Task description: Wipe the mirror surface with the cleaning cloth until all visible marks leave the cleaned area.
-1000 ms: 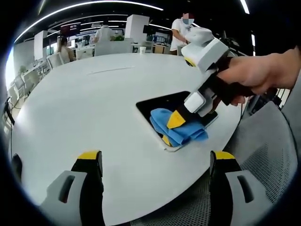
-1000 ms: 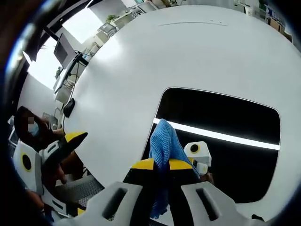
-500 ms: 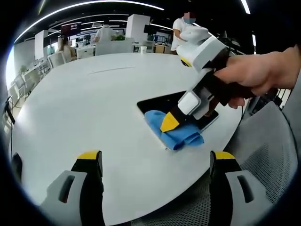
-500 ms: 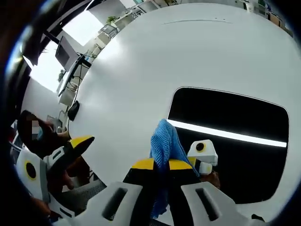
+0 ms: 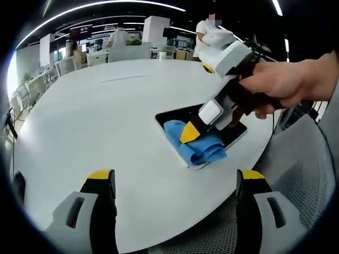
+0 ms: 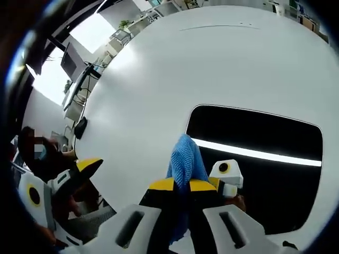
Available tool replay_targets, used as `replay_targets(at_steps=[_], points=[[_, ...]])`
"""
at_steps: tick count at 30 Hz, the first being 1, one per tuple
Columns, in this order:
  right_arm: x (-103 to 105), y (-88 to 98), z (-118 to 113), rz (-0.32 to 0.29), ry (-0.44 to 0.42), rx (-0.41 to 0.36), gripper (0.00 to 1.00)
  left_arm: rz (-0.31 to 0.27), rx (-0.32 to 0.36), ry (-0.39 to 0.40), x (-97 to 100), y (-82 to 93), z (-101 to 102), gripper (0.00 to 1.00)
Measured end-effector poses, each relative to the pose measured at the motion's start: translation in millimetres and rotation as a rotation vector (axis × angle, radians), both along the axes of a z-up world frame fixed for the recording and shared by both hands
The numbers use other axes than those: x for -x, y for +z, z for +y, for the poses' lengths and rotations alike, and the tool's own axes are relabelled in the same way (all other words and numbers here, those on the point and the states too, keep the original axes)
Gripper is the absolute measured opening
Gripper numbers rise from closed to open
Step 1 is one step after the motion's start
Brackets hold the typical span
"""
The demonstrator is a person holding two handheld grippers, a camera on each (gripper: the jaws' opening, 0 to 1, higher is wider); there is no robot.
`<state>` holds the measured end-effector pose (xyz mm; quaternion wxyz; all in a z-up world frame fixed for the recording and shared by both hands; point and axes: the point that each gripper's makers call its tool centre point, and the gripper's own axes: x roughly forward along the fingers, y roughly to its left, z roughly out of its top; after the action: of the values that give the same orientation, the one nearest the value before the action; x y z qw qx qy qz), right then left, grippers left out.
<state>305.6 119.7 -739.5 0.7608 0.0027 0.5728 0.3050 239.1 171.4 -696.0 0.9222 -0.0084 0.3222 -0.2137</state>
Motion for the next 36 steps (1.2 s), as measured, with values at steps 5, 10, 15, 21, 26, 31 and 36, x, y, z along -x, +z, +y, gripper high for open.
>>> replay_targets(at_steps=[5, 10, 15, 21, 26, 31, 36], points=[[-12, 1.2, 0, -0.053, 0.074, 0.038, 0.02, 0.003, 0.001, -0.002, 0.4, -0.1, -1, 0.93], [-25, 1.0, 0, -0.064, 0.096, 0.047, 0.02, 0.007, 0.002, -0.004, 0.7, -0.5, -1, 0.93], [-39, 1.7, 2, -0.092, 0.142, 0.053, 0.01, 0.008, 0.001, 0.0, -0.1, -1.6, 0, 0.93], [-53, 1.9, 5, -0.118, 0.183, 0.06, 0.01, 0.011, 0.005, 0.0, -0.7, -3.8, 1, 0.93], [-64, 1.4, 7, -0.122, 0.186, 0.067, 0.01, 0.011, 0.005, 0.0, -1.0, -5.1, 1, 0.93], [-74, 1.5, 10, -0.122, 0.203, 0.079, 0.02, 0.013, 0.006, -0.001, -0.8, -5.8, 1, 0.92], [-84, 1.2, 12, -0.122, 0.197, 0.081, 0.02, 0.014, 0.006, 0.0, -1.2, -7.3, 2, 0.92]])
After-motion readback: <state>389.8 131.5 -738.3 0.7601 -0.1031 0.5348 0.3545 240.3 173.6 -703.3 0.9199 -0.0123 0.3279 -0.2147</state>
